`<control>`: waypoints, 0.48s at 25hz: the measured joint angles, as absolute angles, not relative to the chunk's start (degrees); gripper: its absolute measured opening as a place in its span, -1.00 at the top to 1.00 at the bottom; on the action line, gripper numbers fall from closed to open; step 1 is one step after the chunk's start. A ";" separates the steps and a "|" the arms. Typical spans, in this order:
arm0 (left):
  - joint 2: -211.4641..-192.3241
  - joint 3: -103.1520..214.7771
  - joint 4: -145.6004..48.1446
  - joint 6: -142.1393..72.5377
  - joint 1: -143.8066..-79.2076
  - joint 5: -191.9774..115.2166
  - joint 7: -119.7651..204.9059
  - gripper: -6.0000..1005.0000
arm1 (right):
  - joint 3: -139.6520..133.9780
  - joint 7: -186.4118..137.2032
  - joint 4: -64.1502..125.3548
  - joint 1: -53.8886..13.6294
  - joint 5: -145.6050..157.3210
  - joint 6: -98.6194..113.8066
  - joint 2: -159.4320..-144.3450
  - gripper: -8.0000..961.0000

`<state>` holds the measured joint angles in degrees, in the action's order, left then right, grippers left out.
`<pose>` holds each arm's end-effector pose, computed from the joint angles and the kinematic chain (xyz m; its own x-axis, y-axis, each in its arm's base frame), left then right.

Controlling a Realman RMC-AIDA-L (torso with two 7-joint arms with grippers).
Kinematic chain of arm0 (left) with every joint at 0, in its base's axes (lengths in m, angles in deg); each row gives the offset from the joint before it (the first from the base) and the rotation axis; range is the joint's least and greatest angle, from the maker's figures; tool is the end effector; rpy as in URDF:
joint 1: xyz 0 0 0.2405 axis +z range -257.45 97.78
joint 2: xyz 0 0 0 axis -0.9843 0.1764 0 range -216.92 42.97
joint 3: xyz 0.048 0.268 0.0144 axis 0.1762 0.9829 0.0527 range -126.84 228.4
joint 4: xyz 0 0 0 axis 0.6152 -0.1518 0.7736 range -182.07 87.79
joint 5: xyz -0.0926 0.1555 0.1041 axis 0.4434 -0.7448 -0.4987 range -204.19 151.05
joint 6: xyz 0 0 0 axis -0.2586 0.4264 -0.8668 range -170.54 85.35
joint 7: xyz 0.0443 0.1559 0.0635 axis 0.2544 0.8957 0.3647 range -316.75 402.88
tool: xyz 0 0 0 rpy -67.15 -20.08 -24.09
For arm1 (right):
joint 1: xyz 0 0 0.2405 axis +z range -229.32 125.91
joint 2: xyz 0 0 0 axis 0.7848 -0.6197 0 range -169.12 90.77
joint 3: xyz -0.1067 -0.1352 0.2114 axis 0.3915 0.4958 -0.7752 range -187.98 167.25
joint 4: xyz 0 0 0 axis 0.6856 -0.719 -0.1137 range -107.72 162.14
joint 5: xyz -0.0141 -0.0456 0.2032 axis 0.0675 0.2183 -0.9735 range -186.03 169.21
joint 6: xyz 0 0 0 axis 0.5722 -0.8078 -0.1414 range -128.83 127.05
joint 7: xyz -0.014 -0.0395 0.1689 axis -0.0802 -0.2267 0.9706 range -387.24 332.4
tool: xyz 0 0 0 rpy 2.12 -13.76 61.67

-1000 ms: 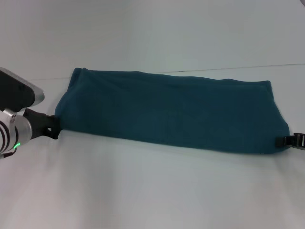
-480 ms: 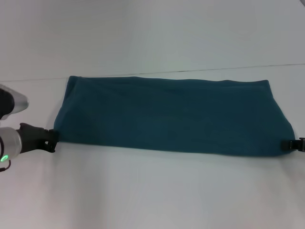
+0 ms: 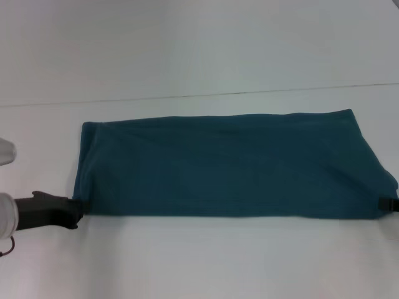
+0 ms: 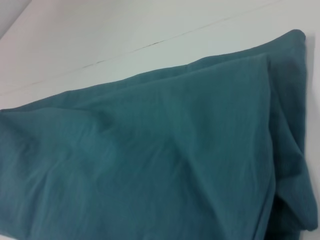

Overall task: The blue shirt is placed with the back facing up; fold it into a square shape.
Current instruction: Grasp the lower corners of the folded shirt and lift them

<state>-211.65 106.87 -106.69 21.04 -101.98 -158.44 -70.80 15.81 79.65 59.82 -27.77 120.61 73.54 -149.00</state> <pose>-0.3076 0.3689 -0.0385 0.7082 0.6425 0.2925 0.6938 -0.5567 -0.4568 0.4080 0.3324 0.0429 0.3517 -0.7704 -0.5319 -0.9339 -0.2496 -0.2559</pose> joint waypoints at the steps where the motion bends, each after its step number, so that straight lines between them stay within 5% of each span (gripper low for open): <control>1: -211.65 106.87 -106.69 21.04 -101.98 -158.44 -70.80 0.99 | 15.81 79.65 59.82 -27.77 120.61 73.54 -149.00 0.96; 12: -211.73 102.91 -107.84 33.25 -98.13 -155.18 -69.66 0.99 | 12.66 76.49 62.82 -30.53 120.91 78.14 -148.93 0.96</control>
